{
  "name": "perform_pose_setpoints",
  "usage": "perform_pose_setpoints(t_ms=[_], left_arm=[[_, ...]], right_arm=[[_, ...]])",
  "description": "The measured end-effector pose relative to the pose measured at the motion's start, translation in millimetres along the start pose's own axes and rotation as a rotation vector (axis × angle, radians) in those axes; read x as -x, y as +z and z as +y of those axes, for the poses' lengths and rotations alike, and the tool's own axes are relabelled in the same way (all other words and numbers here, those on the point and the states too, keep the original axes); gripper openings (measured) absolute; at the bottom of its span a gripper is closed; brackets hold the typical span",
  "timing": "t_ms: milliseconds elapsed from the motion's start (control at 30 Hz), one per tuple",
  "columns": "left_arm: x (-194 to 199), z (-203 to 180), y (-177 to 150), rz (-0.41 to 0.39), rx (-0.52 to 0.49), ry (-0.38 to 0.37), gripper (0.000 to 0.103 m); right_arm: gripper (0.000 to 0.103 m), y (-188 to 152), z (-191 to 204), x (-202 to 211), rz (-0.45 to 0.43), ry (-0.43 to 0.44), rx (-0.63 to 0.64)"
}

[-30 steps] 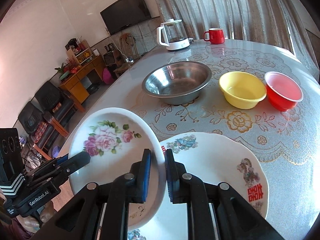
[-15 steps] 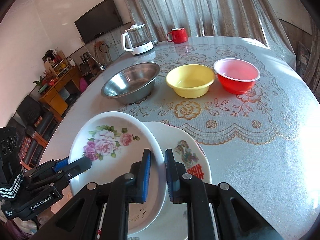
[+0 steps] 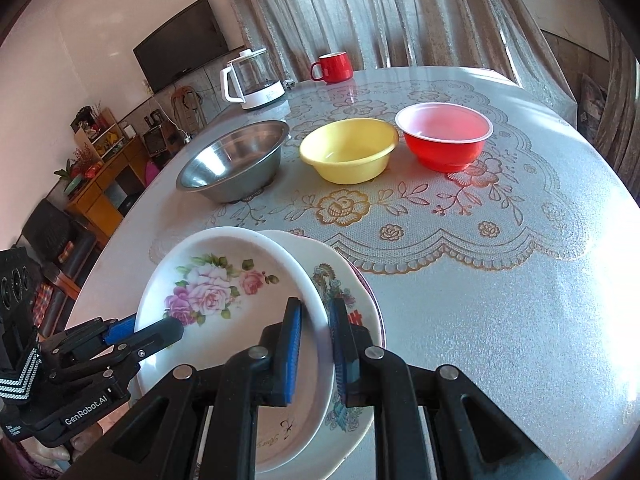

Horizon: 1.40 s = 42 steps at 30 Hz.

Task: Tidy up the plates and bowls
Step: 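Lower the pink-rose plate flat onto the double-happiness plate with the left tool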

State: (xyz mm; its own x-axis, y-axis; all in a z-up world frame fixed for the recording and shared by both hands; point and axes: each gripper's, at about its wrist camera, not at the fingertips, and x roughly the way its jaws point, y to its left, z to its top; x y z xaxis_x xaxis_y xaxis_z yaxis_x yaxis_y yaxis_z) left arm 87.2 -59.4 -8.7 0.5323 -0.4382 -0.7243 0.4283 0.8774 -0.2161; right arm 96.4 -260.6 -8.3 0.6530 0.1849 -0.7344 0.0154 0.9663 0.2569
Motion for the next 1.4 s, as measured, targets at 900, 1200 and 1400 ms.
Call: perform_pose_setpoints(t_ms=[900,1200,1400], left_arm=[[-1,0,1,-0.005,-0.017,0.036,0.026],[2,-2,-2,-0.020,-0.028,0.065,0.026],[2,-3,-2,-0.030,-0.034,0.082,0.031]], right_arm=[[0.015,-5,8,-11,0.026,-0.052,0.038],[0.017,-7,13,-13,0.020,-0.072,0.070],[0.017,-7,16,-13,0.017,-0.081,0.080]])
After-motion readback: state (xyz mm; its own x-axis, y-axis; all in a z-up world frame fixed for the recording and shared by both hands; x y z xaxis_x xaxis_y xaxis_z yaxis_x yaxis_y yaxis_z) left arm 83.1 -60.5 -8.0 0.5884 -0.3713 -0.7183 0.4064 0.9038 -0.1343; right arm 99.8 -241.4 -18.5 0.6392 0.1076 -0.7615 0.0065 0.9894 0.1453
